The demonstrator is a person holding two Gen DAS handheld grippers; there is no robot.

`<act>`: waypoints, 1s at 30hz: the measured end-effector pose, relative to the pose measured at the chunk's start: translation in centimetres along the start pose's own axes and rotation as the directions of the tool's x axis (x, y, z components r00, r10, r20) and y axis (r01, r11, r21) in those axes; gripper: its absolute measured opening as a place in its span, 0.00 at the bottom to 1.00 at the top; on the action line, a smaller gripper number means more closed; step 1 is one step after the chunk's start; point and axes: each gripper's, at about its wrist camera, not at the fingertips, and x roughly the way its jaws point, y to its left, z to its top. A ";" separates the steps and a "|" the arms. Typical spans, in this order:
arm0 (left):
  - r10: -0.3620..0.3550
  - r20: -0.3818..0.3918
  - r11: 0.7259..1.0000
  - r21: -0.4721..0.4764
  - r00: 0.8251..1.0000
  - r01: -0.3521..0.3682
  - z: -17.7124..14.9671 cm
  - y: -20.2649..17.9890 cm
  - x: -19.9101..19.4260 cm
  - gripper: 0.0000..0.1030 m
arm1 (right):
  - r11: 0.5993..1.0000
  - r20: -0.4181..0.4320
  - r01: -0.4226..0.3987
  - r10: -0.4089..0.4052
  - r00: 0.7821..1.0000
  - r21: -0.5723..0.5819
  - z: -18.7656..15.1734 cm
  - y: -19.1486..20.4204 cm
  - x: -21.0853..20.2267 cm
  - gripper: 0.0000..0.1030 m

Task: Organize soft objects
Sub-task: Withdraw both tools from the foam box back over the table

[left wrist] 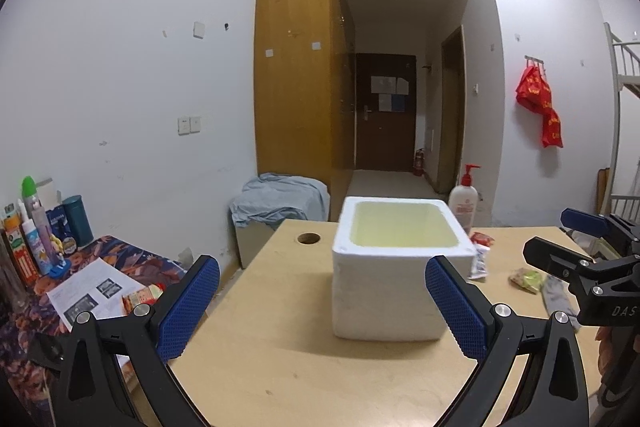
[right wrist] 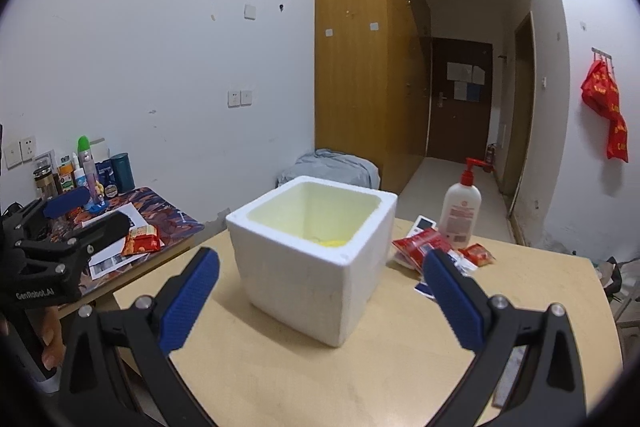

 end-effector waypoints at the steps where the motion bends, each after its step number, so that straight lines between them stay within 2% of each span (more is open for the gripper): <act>1: -0.004 0.000 1.000 -0.001 1.000 0.004 -0.3 -0.2 -0.5 1.00 | 1.000 0.004 -0.001 0.001 1.000 0.002 -0.2 0.0 -0.4 1.00; 14: -0.079 0.001 0.997 0.011 0.997 0.079 -3.6 -3.4 -4.9 1.00 | 0.999 0.036 0.047 -0.047 0.998 0.003 -4.1 0.3 -5.3 1.00; 24: -0.121 -0.019 0.993 -0.007 0.993 0.120 -6.3 -4.3 -6.0 1.00 | 0.996 0.037 0.083 -0.084 0.996 0.043 -6.7 -0.5 -7.3 1.00; 30: -0.169 -0.033 0.985 0.033 0.985 0.170 -7.3 -6.5 -6.1 1.00 | 0.991 0.027 0.109 -0.112 0.993 0.076 -7.6 -2.0 -7.6 1.00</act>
